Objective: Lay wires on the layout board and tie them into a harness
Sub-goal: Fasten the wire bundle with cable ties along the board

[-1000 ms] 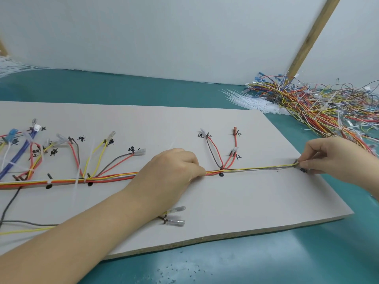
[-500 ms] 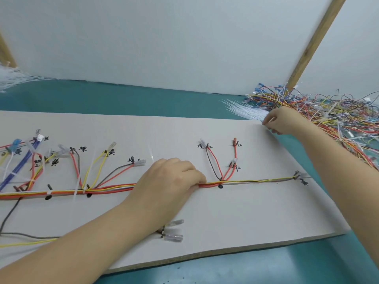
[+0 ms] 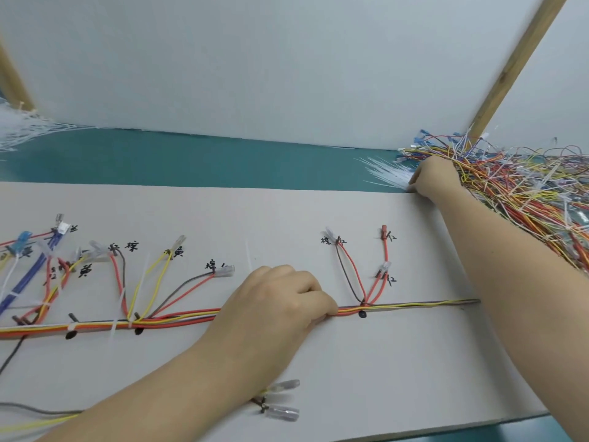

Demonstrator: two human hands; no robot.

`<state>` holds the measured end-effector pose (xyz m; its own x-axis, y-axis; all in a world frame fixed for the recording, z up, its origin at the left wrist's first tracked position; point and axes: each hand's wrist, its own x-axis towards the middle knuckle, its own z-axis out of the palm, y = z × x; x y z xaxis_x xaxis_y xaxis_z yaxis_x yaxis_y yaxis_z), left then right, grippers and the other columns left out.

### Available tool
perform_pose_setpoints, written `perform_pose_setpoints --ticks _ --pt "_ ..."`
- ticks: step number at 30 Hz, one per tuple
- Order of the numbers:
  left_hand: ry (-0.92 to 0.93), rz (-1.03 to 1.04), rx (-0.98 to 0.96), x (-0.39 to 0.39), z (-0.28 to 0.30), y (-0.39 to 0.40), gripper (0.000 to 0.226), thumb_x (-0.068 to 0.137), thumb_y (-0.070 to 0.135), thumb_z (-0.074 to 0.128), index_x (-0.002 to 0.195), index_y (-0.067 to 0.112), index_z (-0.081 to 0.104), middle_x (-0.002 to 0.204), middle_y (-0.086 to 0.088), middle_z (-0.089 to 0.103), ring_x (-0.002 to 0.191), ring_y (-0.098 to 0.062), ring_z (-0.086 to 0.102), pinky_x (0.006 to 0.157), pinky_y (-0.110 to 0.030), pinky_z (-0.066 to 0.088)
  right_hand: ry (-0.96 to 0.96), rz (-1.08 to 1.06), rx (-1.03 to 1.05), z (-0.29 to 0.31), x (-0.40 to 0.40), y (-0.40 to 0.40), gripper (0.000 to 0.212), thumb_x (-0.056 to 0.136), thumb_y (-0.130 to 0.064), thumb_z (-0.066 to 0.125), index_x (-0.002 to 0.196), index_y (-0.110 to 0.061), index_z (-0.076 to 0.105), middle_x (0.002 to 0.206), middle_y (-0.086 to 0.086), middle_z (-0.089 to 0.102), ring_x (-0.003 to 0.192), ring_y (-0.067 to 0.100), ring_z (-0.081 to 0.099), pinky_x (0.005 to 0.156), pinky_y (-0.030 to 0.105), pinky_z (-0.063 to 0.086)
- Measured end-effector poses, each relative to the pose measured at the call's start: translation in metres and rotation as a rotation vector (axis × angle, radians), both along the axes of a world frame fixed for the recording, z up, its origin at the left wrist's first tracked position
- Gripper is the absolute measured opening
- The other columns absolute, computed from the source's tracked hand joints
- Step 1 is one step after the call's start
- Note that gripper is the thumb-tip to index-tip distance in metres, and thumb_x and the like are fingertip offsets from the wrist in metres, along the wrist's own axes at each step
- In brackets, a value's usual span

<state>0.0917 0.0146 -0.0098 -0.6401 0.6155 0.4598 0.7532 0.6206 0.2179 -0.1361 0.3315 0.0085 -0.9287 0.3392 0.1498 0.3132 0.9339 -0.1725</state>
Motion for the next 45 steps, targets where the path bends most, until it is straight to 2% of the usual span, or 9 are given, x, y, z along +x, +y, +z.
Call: perform_pose_setpoints --ticks 6,8,11,15,18,24,30,39,45 --pt "-0.01 0.003 0.011 -0.001 0.0 0.001 0.015 0.073 0.015 0.064 0.078 0.026 0.072 0.071 0.01 0.063 0.062 -0.015 0.059 0.058 -0.023 0.05 -0.008 0.038 0.016 0.018 0.008 0.005 0.024 0.08 -0.011 0.072 0.102 -0.002 0.071 0.099 0.02 0.069 0.091 0.032 0.065 0.086 0.037 0.051" --pt "-0.01 -0.001 0.012 0.0 0.0 0.001 0.016 0.079 0.019 0.058 0.079 0.025 0.072 0.071 0.01 0.064 0.062 -0.016 0.06 0.059 -0.023 0.05 0.021 0.085 -0.044 0.025 0.015 0.003 0.02 0.082 -0.01 0.07 0.101 -0.004 0.07 0.091 0.019 0.068 0.07 0.023 0.068 0.075 0.03 0.051" --pt "-0.012 0.006 0.003 0.0 0.002 0.002 0.021 0.082 0.022 0.052 0.079 0.025 0.073 0.071 0.009 0.064 0.062 -0.016 0.06 0.06 -0.023 0.05 0.168 0.152 -0.398 0.04 0.034 -0.014 0.01 0.086 -0.003 0.059 0.095 -0.008 0.06 0.082 0.014 0.058 0.05 0.015 0.053 0.05 0.023 0.049" --pt "-0.004 0.006 0.004 0.001 0.003 0.003 0.012 0.074 0.017 0.063 0.078 0.022 0.074 0.071 0.007 0.066 0.062 -0.017 0.062 0.059 -0.027 0.052 0.192 0.377 -0.959 0.061 0.087 -0.054 0.019 0.091 0.001 0.05 0.084 -0.013 0.061 0.072 0.006 0.054 0.06 0.012 0.054 0.06 0.017 0.054" --pt "-0.012 0.014 -0.032 0.002 0.005 0.003 0.012 0.076 0.019 0.062 0.079 0.02 0.073 0.072 0.005 0.066 0.063 -0.019 0.062 0.059 -0.029 0.052 0.088 0.629 -1.184 0.069 0.143 -0.081 0.022 0.086 0.0 0.059 0.1 -0.014 0.066 0.08 -0.002 0.068 0.078 0.007 0.066 0.075 0.016 0.053" --pt "-0.178 0.104 -0.197 -0.003 0.019 0.012 0.018 0.093 0.029 0.047 0.105 0.029 0.06 0.105 0.008 0.06 0.101 -0.018 0.054 0.087 -0.032 0.041 0.14 0.7 -1.2 0.06 0.2 -0.104 0.015 0.068 -0.021 0.064 0.073 -0.027 0.077 0.071 -0.009 0.07 0.07 0.004 0.064 0.067 0.018 0.054" --pt "-0.337 0.201 -0.133 -0.003 0.021 0.034 0.019 0.092 0.031 0.051 0.106 0.023 0.06 0.107 0.002 0.058 0.102 -0.02 0.052 0.085 -0.032 0.042 0.16 0.6 -1.284 0.038 0.2 -0.097 0.037 0.087 0.005 0.053 0.072 -0.021 0.075 0.068 0.0 0.07 0.068 0.011 0.069 0.064 0.018 0.055" --pt "-0.221 0.156 -0.116 0.001 0.007 0.032 0.018 0.098 0.032 0.037 0.101 0.022 0.051 0.104 0.004 0.05 0.105 -0.015 0.041 0.085 -0.026 0.034 0.11 0.564 -1.24 0.023 0.193 -0.1 0.024 0.089 0.004 0.053 0.085 -0.015 0.068 0.069 -0.001 0.07 0.068 0.01 0.068 0.064 0.017 0.054" --pt "-0.207 0.151 -0.102 0.001 0.003 0.031 0.016 0.097 0.032 0.037 0.099 0.021 0.048 0.105 0.003 0.048 0.104 -0.017 0.04 0.086 -0.027 0.033 -0.058 0.607 -1.144 0.012 0.199 -0.115 0.022 0.09 0.005 0.053 0.087 -0.013 0.066 0.065 -0.005 0.067 0.057 0.007 0.063 0.058 0.017 0.054"
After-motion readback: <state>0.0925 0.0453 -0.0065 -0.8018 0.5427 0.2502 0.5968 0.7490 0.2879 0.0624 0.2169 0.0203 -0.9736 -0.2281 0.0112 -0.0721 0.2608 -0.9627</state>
